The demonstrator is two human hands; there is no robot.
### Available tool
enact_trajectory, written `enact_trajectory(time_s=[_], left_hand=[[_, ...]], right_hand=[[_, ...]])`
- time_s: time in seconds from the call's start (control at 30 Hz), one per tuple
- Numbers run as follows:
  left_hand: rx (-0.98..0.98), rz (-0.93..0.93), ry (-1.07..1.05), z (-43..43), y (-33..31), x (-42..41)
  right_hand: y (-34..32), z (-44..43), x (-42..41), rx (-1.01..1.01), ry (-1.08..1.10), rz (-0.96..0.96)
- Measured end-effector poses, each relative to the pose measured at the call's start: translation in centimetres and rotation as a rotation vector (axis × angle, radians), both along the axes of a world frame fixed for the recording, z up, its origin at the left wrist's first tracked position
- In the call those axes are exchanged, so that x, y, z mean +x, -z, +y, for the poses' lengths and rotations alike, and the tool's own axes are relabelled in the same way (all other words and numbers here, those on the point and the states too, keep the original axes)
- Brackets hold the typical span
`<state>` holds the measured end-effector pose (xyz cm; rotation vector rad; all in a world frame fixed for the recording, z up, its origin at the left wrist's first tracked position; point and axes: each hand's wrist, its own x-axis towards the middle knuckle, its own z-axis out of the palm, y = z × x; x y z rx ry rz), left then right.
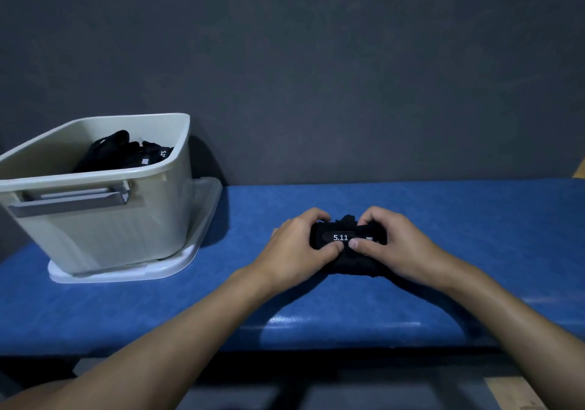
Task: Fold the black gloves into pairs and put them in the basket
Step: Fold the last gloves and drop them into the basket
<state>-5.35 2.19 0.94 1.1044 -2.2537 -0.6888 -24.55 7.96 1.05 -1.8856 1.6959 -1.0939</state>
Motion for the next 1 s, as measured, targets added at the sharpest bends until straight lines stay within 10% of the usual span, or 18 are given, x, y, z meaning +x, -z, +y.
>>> enact_trajectory(time_s=[0.4,1.0], left_hand=[[0.347,0.447,0.083,-0.4,-3.7,2.2],[-0.070,0.892,-0.155,-2.2,-16.7,13.8]], right_hand=[[-3.8,1.0,1.9,-0.125,-0.084,-0.208],[-13.6,-4.2,12.1,-0.154,-0.116,-0.575]])
